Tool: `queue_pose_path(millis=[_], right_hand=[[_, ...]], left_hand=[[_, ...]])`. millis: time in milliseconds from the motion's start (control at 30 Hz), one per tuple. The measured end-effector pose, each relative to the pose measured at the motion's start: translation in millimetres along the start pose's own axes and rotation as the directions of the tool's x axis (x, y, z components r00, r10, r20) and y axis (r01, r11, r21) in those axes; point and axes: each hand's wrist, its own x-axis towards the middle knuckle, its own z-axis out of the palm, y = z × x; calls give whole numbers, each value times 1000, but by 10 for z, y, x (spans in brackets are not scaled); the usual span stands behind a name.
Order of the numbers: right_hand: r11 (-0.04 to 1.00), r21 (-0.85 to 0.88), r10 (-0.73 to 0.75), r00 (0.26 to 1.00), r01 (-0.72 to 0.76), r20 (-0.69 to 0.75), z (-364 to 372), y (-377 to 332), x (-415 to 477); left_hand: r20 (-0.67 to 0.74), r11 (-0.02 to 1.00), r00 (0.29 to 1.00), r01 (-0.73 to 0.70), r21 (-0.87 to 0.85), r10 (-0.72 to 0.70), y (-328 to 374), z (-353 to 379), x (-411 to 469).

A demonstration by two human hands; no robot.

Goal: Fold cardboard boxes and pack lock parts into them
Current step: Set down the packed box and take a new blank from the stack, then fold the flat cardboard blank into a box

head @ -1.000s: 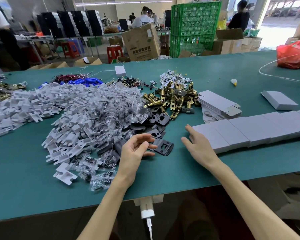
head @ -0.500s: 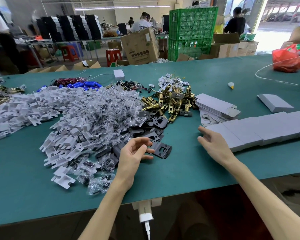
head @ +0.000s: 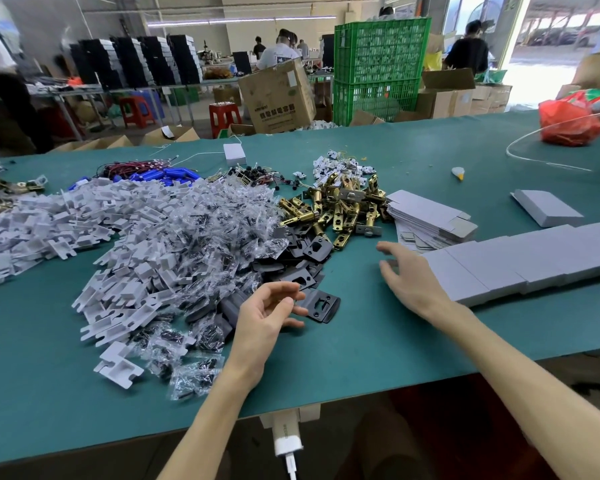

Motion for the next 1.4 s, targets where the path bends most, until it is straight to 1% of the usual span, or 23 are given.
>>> queue_pose_path(millis=[67, 100, 167, 233, 300, 367, 467, 567, 667, 767, 833, 933, 1000, 1067, 1133, 1200, 1300, 1367, 1400], right_hand=[[999, -53, 8, 996, -12, -84, -63, -13, 223], [994, -108, 11, 994, -22, -106, -97, -2, 338], [962, -268, 30, 996, -52, -87, -166, 65, 565], [905, -410, 105, 994, -114, -42, -232, 160, 746], [849, -498, 199, 980, -177, -10, -269, 233, 823], [809, -553, 234, 972, -200, -10, -267, 272, 840], [781, -598, 170, 983, -178, -70, -259, 283, 817], [733, -660, 115, 986, -168, -124, -296, 263, 799], [698, -706, 50, 991, -122, -122, -379, 271, 774], [728, -681, -38, 986, -86, -165, -502, 254, 744], [751, -660, -158, 965, -21, -211, -577, 172, 732], [771, -608, -382, 901, 188, -207, -610, -122, 647], [801, -513, -481, 842, 309, -245, -531, -382, 519], [860, -335, -481, 829, 384, -284, -364, -642, 321], [877, -172, -479, 837, 448, -264, -161, -877, 85], [848, -142, -529, 824, 510, -203, 50, -1057, -159], [791, -144, -611, 780, 595, -137, 331, -1236, -463], [775, -110, -632, 762, 622, -141, 475, -1287, -608], [783, -74, -621, 768, 618, -159, 525, -1292, -653]], left_hand=[[-2, 1000, 1000, 6, 1, -6, 0, 0, 1], [-3, 1000, 1000, 7, 1, -7, 2, 0, 4], [3, 1000, 1000, 11, 3, -11, 10, 4, 7], [13, 1000, 1000, 18, 6, -18, 4, 9, 14], [20, 1000, 1000, 20, 13, -20, -4, 8, 18], [26, 1000, 999, 20, 17, -21, -11, 8, 29], [30, 1000, 999, 24, 19, -25, -18, 13, 43], [33, 1000, 999, 24, 9, -24, -23, 11, 54], [33, 999, 999, 32, -14, -32, -21, 1, 51], [37, 999, 999, 35, -8, -35, -15, 3, 47], [46, 999, 998, 34, -11, -34, -21, 3, 50], [37, 996, 999, 41, -77, -38, -23, -16, 51], [32, 991, 999, 26, -128, -22, -13, -16, 48], [28, 985, 1000, 6, -171, -1, 4, 1, 42], [22, 977, 1000, -7, -214, 12, 24, 20, 43], [12, 969, 1000, -5, -247, 8, 42, 33, 48], [-16, 956, 1000, -12, -293, 8, 62, 33, 40], [-48, 956, 999, -18, -292, 4, 83, 17, 22], [-48, 954, 999, -11, -301, -3, 95, 8, 15]])
